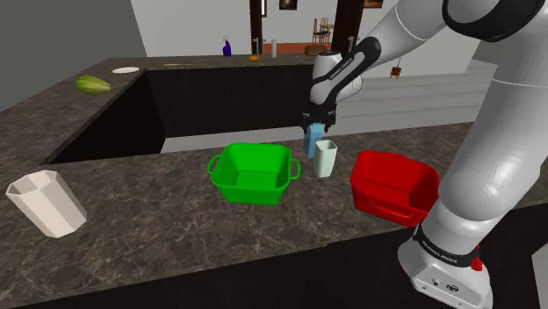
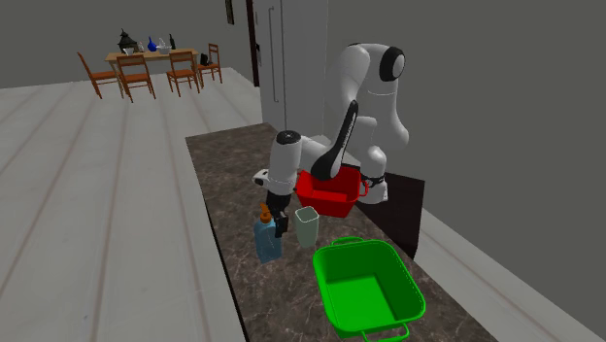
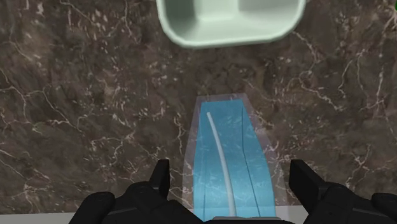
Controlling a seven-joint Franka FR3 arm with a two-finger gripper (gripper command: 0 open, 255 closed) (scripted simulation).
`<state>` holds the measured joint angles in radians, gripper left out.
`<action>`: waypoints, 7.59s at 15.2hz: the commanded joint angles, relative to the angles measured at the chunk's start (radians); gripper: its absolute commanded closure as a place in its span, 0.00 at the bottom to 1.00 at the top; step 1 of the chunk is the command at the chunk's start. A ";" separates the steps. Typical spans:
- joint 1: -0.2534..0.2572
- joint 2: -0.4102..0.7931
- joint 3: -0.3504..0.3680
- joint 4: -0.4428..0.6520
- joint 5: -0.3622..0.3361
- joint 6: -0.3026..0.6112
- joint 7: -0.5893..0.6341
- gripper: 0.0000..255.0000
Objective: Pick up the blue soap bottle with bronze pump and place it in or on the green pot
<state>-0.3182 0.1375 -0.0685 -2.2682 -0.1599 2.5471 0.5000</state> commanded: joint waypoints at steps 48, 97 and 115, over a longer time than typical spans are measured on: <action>0.006 -0.217 0.009 0.226 0.037 -0.441 -0.057 1.00; 0.290 -0.090 0.373 0.268 -0.051 -0.455 0.635 1.00; 0.297 -0.131 0.381 0.347 -0.027 -0.573 0.619 0.00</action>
<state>-0.0212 0.0147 0.3122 -1.9226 -0.1904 1.9853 1.1224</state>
